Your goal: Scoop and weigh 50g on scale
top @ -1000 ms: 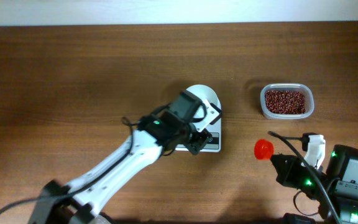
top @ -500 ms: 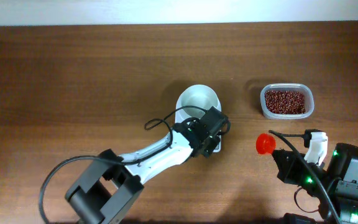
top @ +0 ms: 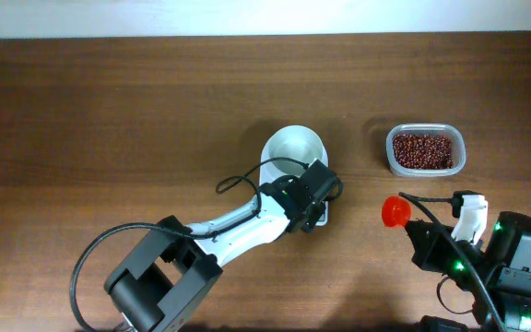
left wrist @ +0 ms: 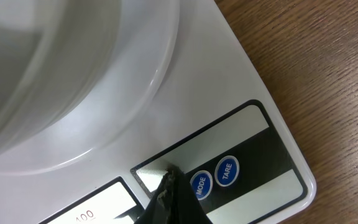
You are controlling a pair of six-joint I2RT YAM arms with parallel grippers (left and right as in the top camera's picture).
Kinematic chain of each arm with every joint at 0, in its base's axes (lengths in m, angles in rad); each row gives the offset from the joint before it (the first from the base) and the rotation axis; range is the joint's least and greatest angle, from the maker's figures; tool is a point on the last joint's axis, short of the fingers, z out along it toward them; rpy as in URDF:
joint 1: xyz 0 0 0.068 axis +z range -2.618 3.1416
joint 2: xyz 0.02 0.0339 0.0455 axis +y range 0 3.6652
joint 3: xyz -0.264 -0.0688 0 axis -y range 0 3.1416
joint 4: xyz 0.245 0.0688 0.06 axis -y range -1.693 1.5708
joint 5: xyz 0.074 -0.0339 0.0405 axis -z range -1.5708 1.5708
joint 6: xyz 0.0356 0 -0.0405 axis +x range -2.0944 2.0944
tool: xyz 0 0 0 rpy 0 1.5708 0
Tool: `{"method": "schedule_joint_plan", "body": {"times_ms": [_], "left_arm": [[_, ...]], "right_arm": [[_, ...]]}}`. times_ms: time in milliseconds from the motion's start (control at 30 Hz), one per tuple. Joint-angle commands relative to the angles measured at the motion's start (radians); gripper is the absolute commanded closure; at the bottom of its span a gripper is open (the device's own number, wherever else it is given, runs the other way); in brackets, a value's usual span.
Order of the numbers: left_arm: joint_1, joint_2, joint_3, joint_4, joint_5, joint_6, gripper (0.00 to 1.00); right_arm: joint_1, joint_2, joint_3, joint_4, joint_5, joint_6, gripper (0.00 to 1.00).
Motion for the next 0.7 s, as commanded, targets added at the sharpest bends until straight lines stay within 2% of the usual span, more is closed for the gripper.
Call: {"method": "schedule_joint_plan", "body": {"times_ms": [0, 167, 267, 433, 533, 667], "left_arm": [[0.001, 0.055, -0.009, -0.006, -0.018, -0.012, 1.0], [0.001, 0.055, -0.029, -0.049, -0.001, -0.013, 1.0], [-0.002, 0.055, -0.048, -0.059, 0.074, -0.012, 1.0], [-0.015, 0.044, -0.047, -0.126, 0.081, -0.012, 1.0], [-0.015, -0.051, -0.046, -0.189, 0.081, -0.012, 1.0], [-0.014, -0.311, -0.046, -0.321, 0.077, 0.026, 1.0]], "right_arm": [[-0.004, -0.003, 0.014, 0.01, 0.012, 0.004, 0.96], [-0.004, -0.003, 0.014, 0.014, 0.012, 0.005, 0.96], [-0.004, -0.003, 0.014, 0.024, 0.012, 0.011, 0.96], [-0.004, -0.003, 0.014, 0.035, 0.012, 0.012, 0.96], [-0.004, -0.003, 0.014, 0.036, 0.012, 0.012, 0.96], [-0.004, -0.003, 0.014, 0.037, 0.012, 0.012, 0.96]]}}
